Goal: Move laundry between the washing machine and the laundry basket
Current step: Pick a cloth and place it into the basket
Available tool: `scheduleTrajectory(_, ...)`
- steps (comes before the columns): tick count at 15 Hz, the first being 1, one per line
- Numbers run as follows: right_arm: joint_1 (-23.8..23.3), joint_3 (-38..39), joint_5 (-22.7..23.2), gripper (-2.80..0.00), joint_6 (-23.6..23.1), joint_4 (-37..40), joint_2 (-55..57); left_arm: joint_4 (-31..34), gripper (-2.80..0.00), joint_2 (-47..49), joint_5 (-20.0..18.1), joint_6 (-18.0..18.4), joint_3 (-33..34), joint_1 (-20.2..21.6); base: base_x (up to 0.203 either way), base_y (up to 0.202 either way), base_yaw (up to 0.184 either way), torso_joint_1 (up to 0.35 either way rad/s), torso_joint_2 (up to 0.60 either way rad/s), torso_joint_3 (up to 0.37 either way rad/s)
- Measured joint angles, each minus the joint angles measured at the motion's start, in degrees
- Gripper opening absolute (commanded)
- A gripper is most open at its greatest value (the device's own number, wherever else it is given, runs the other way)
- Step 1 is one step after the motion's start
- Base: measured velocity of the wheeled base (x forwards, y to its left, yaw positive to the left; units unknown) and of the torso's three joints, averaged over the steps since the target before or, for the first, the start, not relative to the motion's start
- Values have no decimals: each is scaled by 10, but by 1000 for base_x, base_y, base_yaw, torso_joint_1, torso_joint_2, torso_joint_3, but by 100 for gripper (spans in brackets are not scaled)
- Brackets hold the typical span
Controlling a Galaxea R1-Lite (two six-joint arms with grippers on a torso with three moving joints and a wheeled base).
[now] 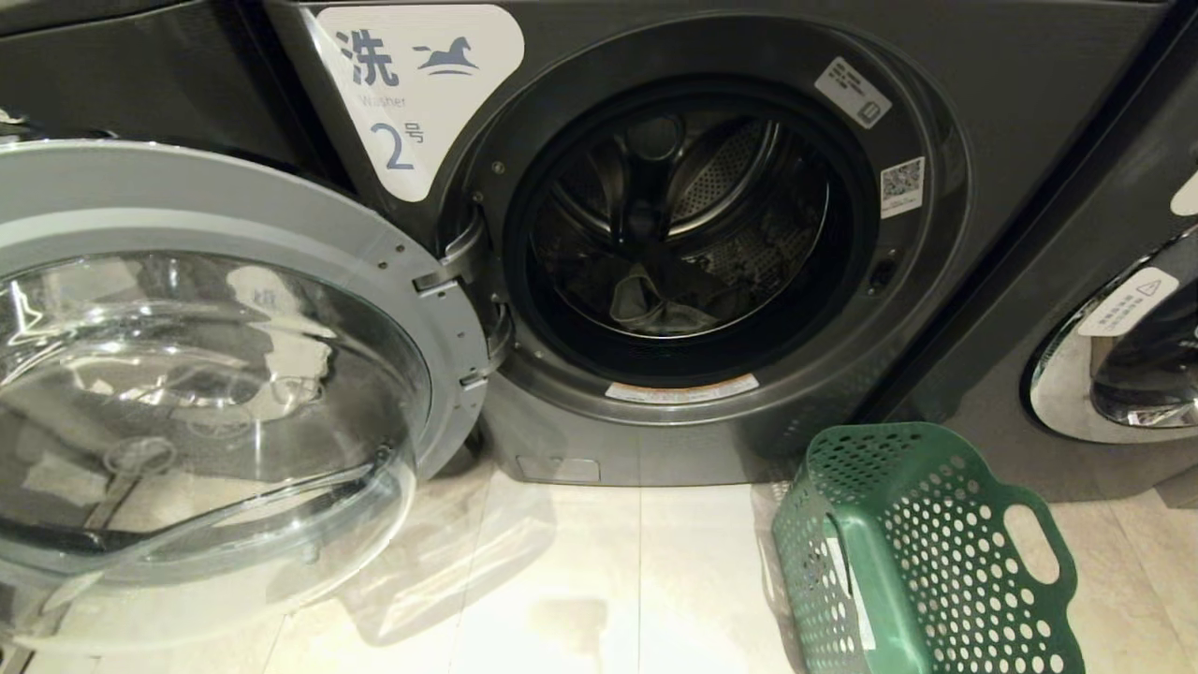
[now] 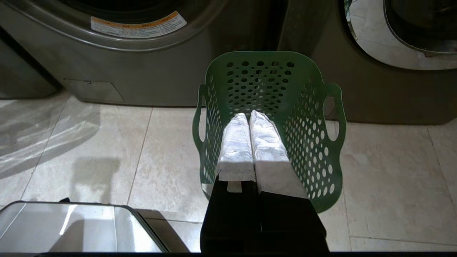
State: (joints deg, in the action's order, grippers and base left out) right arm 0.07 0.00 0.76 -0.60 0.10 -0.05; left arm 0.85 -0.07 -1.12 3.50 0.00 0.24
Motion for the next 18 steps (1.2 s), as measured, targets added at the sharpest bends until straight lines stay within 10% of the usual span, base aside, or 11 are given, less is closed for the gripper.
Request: scheduleTrajectory(18,0,0,2,-280,-9,0,0,1,-280,0,0,1,0,0,0,0,0,0,0,0)
